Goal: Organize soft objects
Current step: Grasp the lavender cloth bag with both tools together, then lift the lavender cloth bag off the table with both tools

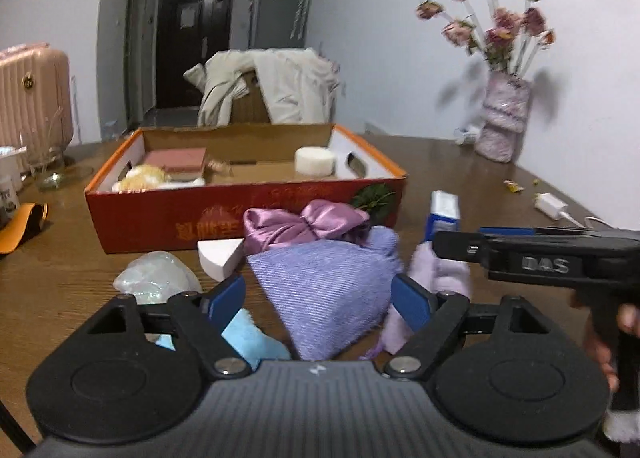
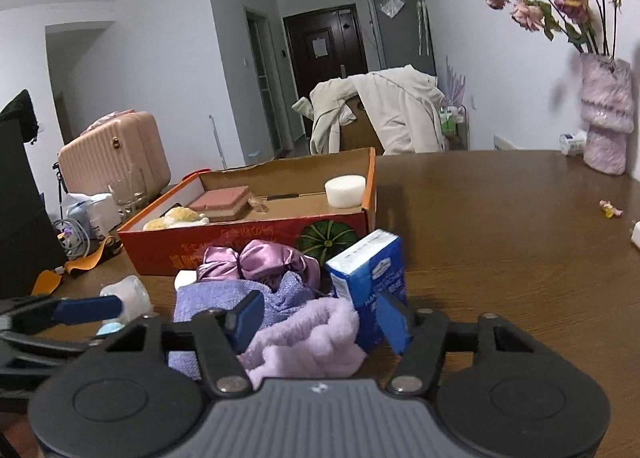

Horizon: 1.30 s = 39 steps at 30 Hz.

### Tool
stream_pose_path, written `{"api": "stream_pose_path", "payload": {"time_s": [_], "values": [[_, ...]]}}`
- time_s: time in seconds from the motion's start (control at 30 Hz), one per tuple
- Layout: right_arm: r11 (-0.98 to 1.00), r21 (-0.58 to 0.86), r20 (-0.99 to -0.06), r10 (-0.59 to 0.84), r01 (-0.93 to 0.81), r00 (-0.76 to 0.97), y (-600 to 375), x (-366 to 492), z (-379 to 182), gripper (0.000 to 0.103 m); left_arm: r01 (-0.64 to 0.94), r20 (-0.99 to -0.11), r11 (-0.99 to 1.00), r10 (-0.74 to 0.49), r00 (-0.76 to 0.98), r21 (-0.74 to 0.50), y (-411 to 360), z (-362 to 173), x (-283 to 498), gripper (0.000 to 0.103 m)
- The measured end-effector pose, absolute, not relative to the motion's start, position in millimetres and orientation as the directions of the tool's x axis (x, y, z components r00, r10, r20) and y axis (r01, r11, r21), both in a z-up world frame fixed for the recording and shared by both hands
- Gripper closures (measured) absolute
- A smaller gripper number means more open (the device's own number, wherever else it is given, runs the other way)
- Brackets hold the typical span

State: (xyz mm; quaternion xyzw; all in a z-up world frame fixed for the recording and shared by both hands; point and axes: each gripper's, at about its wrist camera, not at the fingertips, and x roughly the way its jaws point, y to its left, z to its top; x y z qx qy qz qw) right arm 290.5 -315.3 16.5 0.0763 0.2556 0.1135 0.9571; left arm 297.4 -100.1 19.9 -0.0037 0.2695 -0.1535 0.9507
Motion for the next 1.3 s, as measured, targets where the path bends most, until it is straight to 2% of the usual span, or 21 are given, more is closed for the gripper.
{"api": "stream_pose_path", "payload": {"time_s": [0.03, 0.2, 0.23, 0.27, 0.3, 0.37, 0.4, 0.43, 0.5, 0.57, 0.63, 0.87, 0.93, 1.03, 1.17, 1.3], "values": [[0.960, 0.204, -0.462, 0.266, -0.190, 0.846, -314.1, 290.6, 16.9, 0.049, 0.286, -0.517, 0.954, -0.292, 0.804, -0.093, -99.4, 18.0, 303.7, 0.021], [0.928, 0.257, -0.446, 0.361, -0.269, 0.819, -306.0, 305.7, 19.5, 0.049, 0.261, -0.610, 0.938, -0.346, 0.713, -0.227, -94.8, 4.0, 336.7, 0.021], [0.929, 0.250, -0.451, 0.362, -0.274, 0.816, -302.1, 311.3, 19.9, 0.049, 0.255, -0.614, 0.937, -0.349, 0.708, -0.238, -94.9, 1.7, 338.9, 0.024], [0.932, 0.238, -0.466, 0.357, -0.274, 0.809, -297.3, 318.8, 19.4, 0.049, 0.254, -0.612, 0.938, -0.346, 0.711, -0.236, -95.3, 0.0, 339.8, 0.030], [0.936, 0.222, -0.487, 0.348, -0.271, 0.801, -292.1, 326.9, 18.4, 0.049, 0.253, -0.614, 0.941, -0.338, 0.713, -0.224, -96.8, -1.4, 339.5, 0.051], [0.956, 0.156, -0.538, 0.293, -0.248, 0.791, -279.8, 341.7, 15.9, 0.049, 0.257, -0.616, 0.942, -0.335, 0.713, -0.214, -96.4, -2.6, 338.3, 0.064], [0.962, 0.112, -0.565, 0.267, -0.248, 0.781, -272.5, 348.7, 13.4, 0.049, 0.262, -0.613, 0.940, -0.341, 0.712, -0.219, -95.0, -2.4, 337.3, 0.075], [0.962, 0.092, -0.582, 0.260, -0.255, 0.770, -267.5, 354.8, 9.7, 0.050, 0.267, -0.610, 0.938, -0.347, 0.712, -0.221, -93.8, -1.5, 335.7, 0.079], [0.959, 0.103, -0.596, 0.273, -0.265, 0.755, -264.7, 362.3, 1.7, 0.060, 0.281, -0.593, 0.935, -0.354, 0.723, -0.216, -91.3, 1.3, 330.0, 0.084], [0.953, 0.124, -0.570, 0.297, -0.277, 0.766, -264.8, 361.6, -0.7, 0.096, 0.299, -0.580, 0.931, -0.365, 0.728, -0.211, -90.4, 5.1, 325.9, 0.086], [0.955, 0.129, -0.556, 0.293, -0.267, 0.778, -264.8, 357.3, 2.4, 0.097, 0.303, -0.570, 0.930, -0.368, 0.734, -0.210, -88.8, 11.3, 322.3, 0.092], [0.937, 0.149, -0.387, 0.348, -0.314, 0.854, -268.6, 292.9, 57.6, 0.097, 0.338, -0.449, 0.916, -0.400, 0.799, -0.215, -67.7, 61.1, 266.8, 0.094], [0.924, 0.178, -0.358, 0.382, -0.339, 0.852, -270.0, 265.2, 68.2, 0.097, 0.339, -0.442, 0.914, -0.406, 0.800, -0.224, -58.6, 65.6, 244.2, 0.094], [0.902, 0.198, -0.368, 0.431, -0.384, 0.824, -265.1, 222.4, 64.2, 0.097, 0.321, -0.479, 0.921, -0.390, 0.787, -0.223, -49.8, 57.7, 217.1, 0.094], [0.881, 0.253, -0.463, 0.472, -0.399, 0.750, -255.5, 179.0, 32.6, 0.098, 0.276, -0.550, 0.932, -0.360, 0.753, -0.233, -35.9, 32.4, 190.7, 0.093], [0.906, 0.262, -0.485, 0.421, -0.332, 0.766, -251.2, 151.2, 13.6, 0.092, 0.257, -0.570, 0.945, -0.328, 0.754, -0.203, -25.2, 16.5, 176.5, 0.086]]}}
